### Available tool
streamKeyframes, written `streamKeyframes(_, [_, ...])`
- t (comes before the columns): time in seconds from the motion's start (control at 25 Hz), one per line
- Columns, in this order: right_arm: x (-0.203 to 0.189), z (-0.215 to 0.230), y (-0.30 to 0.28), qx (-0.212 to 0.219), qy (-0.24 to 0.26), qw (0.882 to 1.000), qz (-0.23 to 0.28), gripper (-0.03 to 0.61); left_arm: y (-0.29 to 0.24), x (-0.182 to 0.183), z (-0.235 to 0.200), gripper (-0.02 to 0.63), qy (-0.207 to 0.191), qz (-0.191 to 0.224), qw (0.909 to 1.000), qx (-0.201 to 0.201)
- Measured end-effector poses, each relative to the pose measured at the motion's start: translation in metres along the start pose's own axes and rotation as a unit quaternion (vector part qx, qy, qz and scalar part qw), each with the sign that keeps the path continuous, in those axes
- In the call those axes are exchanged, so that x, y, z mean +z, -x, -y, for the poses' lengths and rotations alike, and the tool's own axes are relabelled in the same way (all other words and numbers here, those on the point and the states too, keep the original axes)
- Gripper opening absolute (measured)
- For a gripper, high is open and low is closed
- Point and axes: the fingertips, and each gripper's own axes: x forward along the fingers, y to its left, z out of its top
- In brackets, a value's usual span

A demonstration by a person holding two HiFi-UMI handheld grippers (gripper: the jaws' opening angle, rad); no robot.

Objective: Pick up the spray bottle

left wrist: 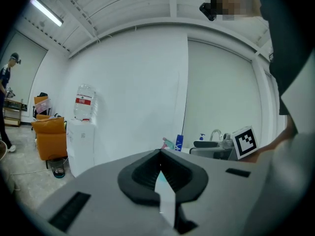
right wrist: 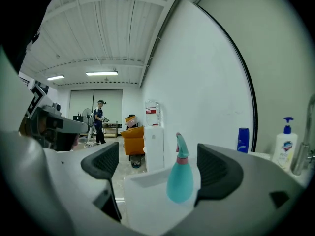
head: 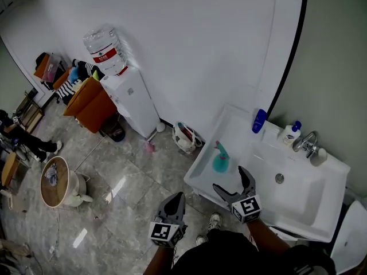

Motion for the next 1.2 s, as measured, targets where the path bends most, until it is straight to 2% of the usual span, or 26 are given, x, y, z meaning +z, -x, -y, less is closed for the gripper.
streamKeyframes(0.24, [-0.011,0.024,-0.028,0.004,-0.009,1.0,-0.009,0.492,-0.035,0.0,-0.004,-0.004,0.01,-0.014,0.9998,-0.005])
streamKeyframes(0.44, [-0.024,0.039,-0.048,0.008,-0.012,1.0,-0.023,0.491,-0.059,0.016,0.009,-0.005,-0.032,-0.017,0.9992,-0.017])
streamKeyframes(0.64, [-0.031,0.045,-0.058,0.014,-0.01,0.999,-0.037,0.475,-0.07,0.022,0.003,-0.005,-0.027,-0.011,0.9995,-0.01])
streamKeyframes(0.84, [-0.04,0.053,-0.066,0.012,-0.005,0.999,-0.046,0.403,-0.082,0.02,-0.008,-0.005,-0.021,-0.017,0.9995,-0.017])
streamKeyframes(1.12, [-0.047,0.05,-0.085,0.005,0.004,0.998,-0.055,0.252,-0.1,0.028,-0.029,-0.005,-0.02,-0.019,0.9991,-0.032])
streamKeyframes(1.2, [-0.05,0.049,-0.088,-0.005,0.006,0.998,-0.063,0.236,-0.105,0.032,-0.031,-0.004,-0.018,-0.017,0.9988,-0.042])
